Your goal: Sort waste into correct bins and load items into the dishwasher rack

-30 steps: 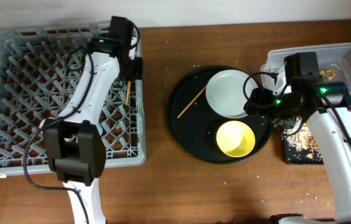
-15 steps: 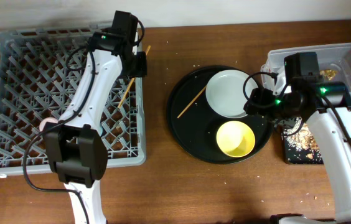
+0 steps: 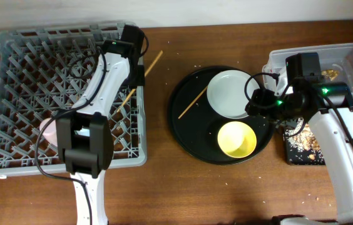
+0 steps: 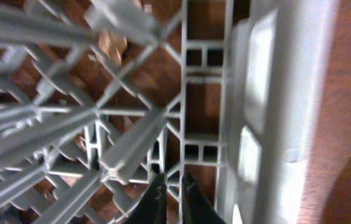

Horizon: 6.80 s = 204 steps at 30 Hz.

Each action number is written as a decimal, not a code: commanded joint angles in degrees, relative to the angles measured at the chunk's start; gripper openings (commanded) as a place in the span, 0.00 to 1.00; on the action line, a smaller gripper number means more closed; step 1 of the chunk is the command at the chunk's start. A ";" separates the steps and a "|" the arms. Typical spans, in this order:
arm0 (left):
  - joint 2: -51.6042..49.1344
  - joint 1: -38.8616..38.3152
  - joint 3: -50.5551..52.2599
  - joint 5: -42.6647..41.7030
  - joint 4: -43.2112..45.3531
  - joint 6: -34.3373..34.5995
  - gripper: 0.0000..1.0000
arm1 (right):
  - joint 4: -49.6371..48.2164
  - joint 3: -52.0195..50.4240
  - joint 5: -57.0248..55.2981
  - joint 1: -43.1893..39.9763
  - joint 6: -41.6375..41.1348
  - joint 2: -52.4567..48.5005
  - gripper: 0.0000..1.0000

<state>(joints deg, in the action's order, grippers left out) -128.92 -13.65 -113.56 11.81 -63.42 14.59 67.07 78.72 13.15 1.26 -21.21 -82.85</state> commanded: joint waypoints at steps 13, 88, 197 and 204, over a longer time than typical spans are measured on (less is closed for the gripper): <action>-0.98 0.31 0.15 -5.64 -2.47 0.39 0.07 | -0.02 0.02 0.33 -0.15 -0.28 -0.02 0.81; 16.87 -3.65 8.61 -8.90 -5.22 1.03 0.00 | 0.20 0.02 0.13 -0.15 -0.24 -0.02 0.82; -6.49 -32.52 4.83 -31.52 13.42 5.44 0.09 | -0.46 0.02 -1.38 -19.32 -5.66 -0.04 0.98; -1.29 -25.83 -2.93 -19.89 -0.98 5.27 0.00 | -0.46 0.02 -1.38 -19.32 -5.66 -0.04 0.98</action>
<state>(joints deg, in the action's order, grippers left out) -134.91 -44.16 -111.53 -17.50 -59.22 20.18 66.46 78.67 11.66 -17.93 -26.61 -82.89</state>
